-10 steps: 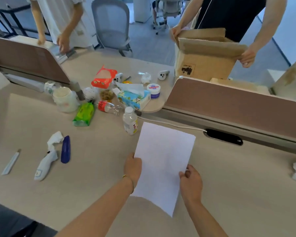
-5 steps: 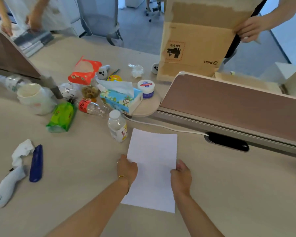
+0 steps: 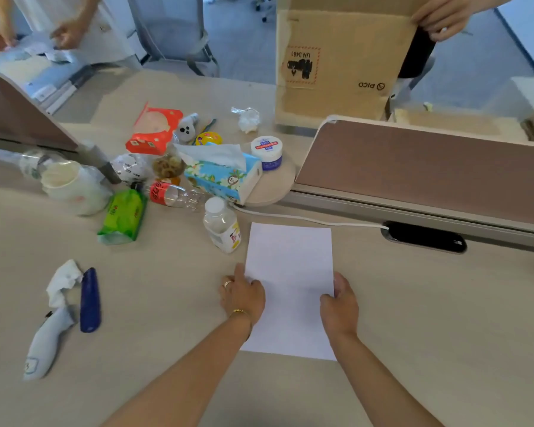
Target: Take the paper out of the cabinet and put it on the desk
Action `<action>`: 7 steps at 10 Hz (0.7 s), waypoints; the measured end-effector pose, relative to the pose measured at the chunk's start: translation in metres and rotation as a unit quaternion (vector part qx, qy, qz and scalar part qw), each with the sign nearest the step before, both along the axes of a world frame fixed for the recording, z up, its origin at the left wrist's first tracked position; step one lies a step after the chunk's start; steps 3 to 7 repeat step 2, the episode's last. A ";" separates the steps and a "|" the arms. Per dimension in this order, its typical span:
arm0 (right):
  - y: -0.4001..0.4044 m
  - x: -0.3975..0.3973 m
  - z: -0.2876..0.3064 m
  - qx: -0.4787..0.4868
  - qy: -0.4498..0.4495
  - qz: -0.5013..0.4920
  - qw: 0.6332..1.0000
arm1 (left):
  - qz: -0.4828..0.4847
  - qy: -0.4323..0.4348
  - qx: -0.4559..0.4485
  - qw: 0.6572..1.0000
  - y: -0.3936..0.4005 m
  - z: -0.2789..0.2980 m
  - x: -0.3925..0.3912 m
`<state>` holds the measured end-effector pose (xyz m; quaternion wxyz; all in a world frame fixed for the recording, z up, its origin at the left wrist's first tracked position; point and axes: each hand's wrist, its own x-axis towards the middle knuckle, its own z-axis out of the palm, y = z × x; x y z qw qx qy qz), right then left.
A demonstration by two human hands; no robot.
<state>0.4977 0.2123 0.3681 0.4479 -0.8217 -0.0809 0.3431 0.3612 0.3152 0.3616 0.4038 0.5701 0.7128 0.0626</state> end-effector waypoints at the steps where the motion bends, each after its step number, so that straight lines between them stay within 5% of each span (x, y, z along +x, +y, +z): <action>1: -0.001 -0.012 0.032 0.046 0.033 -0.040 0.998 | 0.054 -0.094 0.015 0.994 -0.008 0.031 0.002; 2: -0.003 -0.026 0.086 0.128 0.055 -0.065 0.988 | 0.100 -0.276 0.039 0.955 -0.025 0.080 0.012; 7: -0.003 -0.026 0.086 0.128 0.055 -0.065 0.988 | 0.100 -0.276 0.039 0.955 -0.025 0.080 0.012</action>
